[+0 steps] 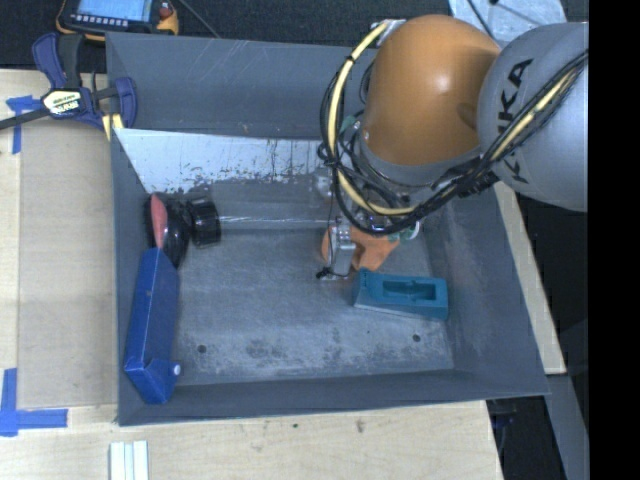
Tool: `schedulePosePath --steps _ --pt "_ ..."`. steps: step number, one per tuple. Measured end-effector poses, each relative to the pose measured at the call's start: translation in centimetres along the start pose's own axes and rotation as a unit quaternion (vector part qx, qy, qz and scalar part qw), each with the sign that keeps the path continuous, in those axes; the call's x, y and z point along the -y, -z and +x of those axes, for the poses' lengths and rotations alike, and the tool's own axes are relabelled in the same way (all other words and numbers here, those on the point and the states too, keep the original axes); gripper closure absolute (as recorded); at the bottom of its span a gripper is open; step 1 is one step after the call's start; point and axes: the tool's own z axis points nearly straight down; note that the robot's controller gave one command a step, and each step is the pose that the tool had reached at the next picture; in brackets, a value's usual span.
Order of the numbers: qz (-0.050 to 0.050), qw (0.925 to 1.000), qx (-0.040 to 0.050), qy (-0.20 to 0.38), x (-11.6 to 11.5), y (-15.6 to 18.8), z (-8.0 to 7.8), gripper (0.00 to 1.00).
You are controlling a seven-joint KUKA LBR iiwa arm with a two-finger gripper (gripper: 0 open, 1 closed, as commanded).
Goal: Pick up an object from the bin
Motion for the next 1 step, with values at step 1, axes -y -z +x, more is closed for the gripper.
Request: schedulePosePath --steps 1 --pt "0.000 0.9999 0.0022 0.015 5.08 -7.36 -1.62 0.00"
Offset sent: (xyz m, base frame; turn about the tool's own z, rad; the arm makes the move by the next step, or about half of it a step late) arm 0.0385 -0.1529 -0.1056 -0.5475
